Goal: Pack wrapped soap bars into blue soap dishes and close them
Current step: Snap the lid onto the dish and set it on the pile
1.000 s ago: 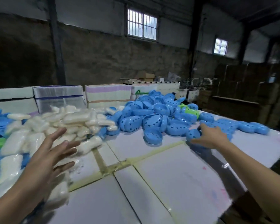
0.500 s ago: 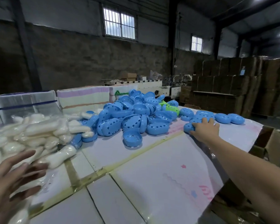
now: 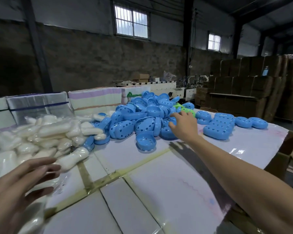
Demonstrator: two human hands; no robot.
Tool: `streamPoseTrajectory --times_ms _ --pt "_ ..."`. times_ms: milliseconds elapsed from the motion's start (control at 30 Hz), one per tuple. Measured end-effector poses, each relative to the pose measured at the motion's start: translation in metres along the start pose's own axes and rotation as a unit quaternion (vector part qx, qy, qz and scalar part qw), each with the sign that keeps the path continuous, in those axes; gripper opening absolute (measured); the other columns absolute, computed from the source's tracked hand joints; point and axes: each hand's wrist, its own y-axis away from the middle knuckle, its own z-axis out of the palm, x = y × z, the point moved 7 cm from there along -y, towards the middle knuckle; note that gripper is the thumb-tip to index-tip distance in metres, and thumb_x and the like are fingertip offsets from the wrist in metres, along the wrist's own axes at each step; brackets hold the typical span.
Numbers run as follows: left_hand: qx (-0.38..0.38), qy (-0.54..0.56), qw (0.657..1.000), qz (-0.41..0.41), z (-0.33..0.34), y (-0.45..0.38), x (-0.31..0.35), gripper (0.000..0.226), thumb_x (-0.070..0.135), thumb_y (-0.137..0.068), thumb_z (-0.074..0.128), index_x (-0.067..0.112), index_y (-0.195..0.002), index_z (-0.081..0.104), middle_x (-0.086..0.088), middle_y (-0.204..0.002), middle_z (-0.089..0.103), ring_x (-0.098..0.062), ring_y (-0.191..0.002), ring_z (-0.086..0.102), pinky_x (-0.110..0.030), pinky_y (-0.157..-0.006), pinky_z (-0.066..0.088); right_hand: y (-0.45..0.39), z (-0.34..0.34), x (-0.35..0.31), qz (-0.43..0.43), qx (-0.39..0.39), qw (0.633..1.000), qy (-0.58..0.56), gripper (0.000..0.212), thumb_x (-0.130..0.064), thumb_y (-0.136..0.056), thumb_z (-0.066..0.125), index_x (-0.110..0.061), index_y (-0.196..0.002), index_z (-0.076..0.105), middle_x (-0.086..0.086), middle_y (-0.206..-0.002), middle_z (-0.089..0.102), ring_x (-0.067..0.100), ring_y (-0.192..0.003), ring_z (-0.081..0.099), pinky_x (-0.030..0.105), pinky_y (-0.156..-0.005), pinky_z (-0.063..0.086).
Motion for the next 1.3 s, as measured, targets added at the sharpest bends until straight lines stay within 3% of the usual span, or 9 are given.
streamPoseTrajectory --times_ms 133,367,533,667,833,933,1033,1167,1300 --pt "0.03 -0.005 0.999 0.046 0.0 0.019 0.021 0.03 0.007 -0.094 0.054 0.023 -0.09 0.079 -0.004 -0.093 0.078 -0.01 -0.082 0.074 -0.018 -0.057 0.057 0.026 -0.006 -0.118 -0.061 -0.054 0.965 -0.248 0.032 -0.032 -0.092 0.06 -0.023 -0.122 0.065 0.004 -0.113 0.064 0.025 -0.112 0.054 0.043 -0.094 0.047" --pt "0.07 -0.046 0.996 0.032 -0.01 0.024 0.032 0.031 0.001 -0.095 0.056 0.021 -0.085 0.077 -0.005 -0.089 0.077 -0.014 -0.079 0.072 -0.031 -0.065 0.048 0.1 0.011 -0.302 -0.1 -0.243 0.809 -0.526 0.02 -0.028 -0.085 0.067 -0.029 -0.105 0.072 -0.006 -0.089 0.068 0.011 -0.085 0.063 0.034 -0.084 0.053" --pt "0.085 -0.112 0.99 0.014 -0.025 0.022 0.039 0.025 0.001 -0.092 0.056 0.017 -0.089 0.075 -0.004 -0.081 0.076 -0.006 -0.065 0.067 -0.018 -0.052 0.045 0.147 0.026 -0.335 -0.228 -0.133 0.852 -0.452 0.029 -0.022 -0.083 0.059 -0.027 -0.11 0.068 -0.012 -0.1 0.058 0.013 -0.105 0.049 0.029 -0.092 0.04" --pt "0.156 -0.218 0.962 0.05 -0.059 0.017 0.046 0.028 0.002 -0.092 0.054 0.022 -0.086 0.072 -0.001 -0.076 0.071 -0.017 -0.065 0.067 -0.024 -0.051 0.046 0.17 0.039 -0.342 -0.319 -0.177 0.85 -0.381 0.039 -0.027 -0.079 0.055 -0.025 -0.116 0.067 -0.013 -0.097 0.049 0.013 -0.101 0.041 0.022 -0.085 0.029" --pt "0.301 -0.437 0.846 0.055 -0.119 0.019 0.055 0.018 0.024 -0.086 0.059 0.03 -0.102 0.065 0.007 -0.091 0.065 -0.026 -0.094 0.059 -0.035 -0.076 0.045 0.175 0.038 -0.346 -0.348 -0.185 0.846 -0.361 0.035 -0.02 -0.085 0.065 -0.026 -0.12 0.066 -0.009 -0.104 0.052 0.014 -0.106 0.043 0.021 -0.085 0.029" --pt "0.327 -0.539 0.774 -0.058 -0.16 0.019 0.043 0.033 0.034 -0.088 0.058 0.031 -0.12 0.051 -0.006 -0.133 0.043 -0.033 -0.125 0.037 -0.048 -0.097 0.035 0.176 0.04 -0.345 -0.354 -0.194 0.845 -0.351 0.032 -0.022 -0.085 0.066 -0.029 -0.117 0.067 -0.009 -0.107 0.055 0.008 -0.103 0.04 0.018 -0.081 0.024" --pt "0.312 -0.585 0.727 -0.177 -0.187 0.025 0.027 0.044 0.039 -0.09 0.055 0.03 -0.13 0.039 -0.011 -0.155 0.012 -0.04 -0.144 0.007 -0.07 -0.11 0.015 0.176 0.04 -0.344 -0.354 -0.182 0.847 -0.353 0.031 -0.021 -0.084 0.067 -0.029 -0.113 0.068 -0.011 -0.103 0.054 0.007 -0.101 0.042 0.018 -0.08 0.024" --pt "0.302 -0.585 0.714 -0.24 -0.205 0.033 0.021 0.051 0.026 -0.091 0.047 0.028 -0.141 0.035 -0.012 -0.161 0.005 -0.046 -0.146 0.003 -0.077 -0.108 0.011 0.178 0.04 -0.343 -0.35 -0.176 0.844 -0.367 0.029 -0.017 -0.081 0.069 -0.029 -0.107 0.07 -0.015 -0.098 0.057 0.012 -0.103 0.048 0.022 -0.085 0.029" --pt "0.33 -0.58 0.716 -0.203 -0.209 0.037 0.029 0.048 0.018 -0.091 0.05 0.025 -0.137 0.039 -0.014 -0.151 0.018 -0.046 -0.135 0.022 -0.056 -0.1 0.035 0.18 0.038 -0.343 -0.351 -0.177 0.843 -0.368 0.028 -0.017 -0.08 0.07 -0.03 -0.105 0.071 -0.017 -0.095 0.057 0.014 -0.099 0.051 0.026 -0.084 0.032"
